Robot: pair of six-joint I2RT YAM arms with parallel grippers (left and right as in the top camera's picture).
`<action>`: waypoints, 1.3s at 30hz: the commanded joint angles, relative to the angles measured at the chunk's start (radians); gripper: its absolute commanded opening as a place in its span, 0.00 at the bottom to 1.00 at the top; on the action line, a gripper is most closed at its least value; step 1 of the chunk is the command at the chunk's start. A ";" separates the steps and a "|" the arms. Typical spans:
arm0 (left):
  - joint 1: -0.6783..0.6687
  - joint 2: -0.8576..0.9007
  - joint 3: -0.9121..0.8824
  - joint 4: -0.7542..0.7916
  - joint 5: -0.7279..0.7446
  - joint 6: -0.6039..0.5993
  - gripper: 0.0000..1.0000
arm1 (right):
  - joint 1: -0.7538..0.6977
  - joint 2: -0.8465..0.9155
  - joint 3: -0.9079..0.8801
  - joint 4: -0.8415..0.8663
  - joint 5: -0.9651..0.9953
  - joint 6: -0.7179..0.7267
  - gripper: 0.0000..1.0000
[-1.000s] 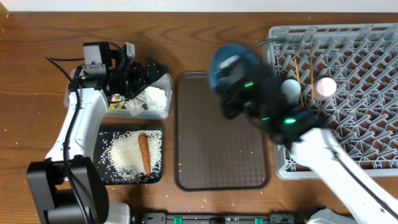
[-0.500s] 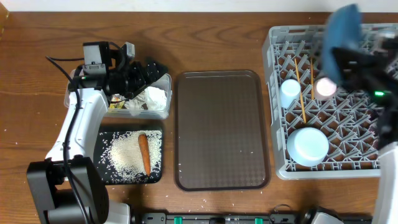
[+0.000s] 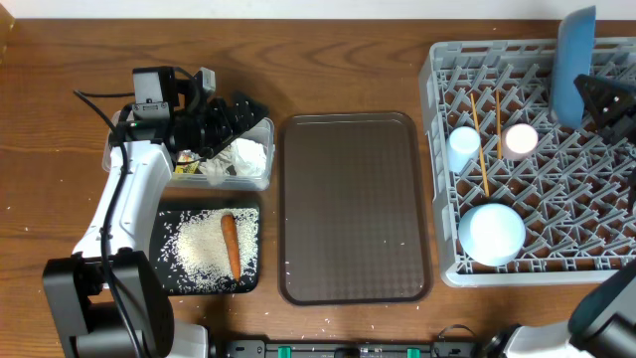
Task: Sort waste into correct bins and load items into the dishwasher rack
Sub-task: 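Lift the blue plate and carry it right into the rack, then stand the blue plate upright in the rack's back right slots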
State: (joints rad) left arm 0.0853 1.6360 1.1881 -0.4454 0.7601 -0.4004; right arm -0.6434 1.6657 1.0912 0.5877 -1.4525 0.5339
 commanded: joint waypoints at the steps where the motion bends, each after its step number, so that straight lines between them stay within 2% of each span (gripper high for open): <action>1: 0.004 -0.003 0.007 -0.003 0.013 -0.008 0.98 | -0.022 0.047 0.008 0.088 -0.027 0.175 0.01; 17: 0.004 -0.003 0.007 -0.003 0.013 -0.008 0.98 | -0.095 0.163 0.008 0.100 -0.026 0.208 0.01; 23: 0.004 -0.003 0.007 -0.003 0.013 -0.008 0.98 | -0.094 0.163 0.008 0.142 0.028 0.337 0.01; 32: 0.004 -0.003 0.007 -0.003 0.013 -0.008 0.98 | -0.019 0.163 0.008 0.165 0.153 0.508 0.01; 39: 0.004 -0.003 0.007 -0.003 0.013 -0.008 0.98 | 0.071 0.163 0.008 0.165 0.213 0.517 0.01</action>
State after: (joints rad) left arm 0.0853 1.6360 1.1881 -0.4458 0.7601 -0.4004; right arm -0.6033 1.8130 1.0920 0.7574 -1.2839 1.0111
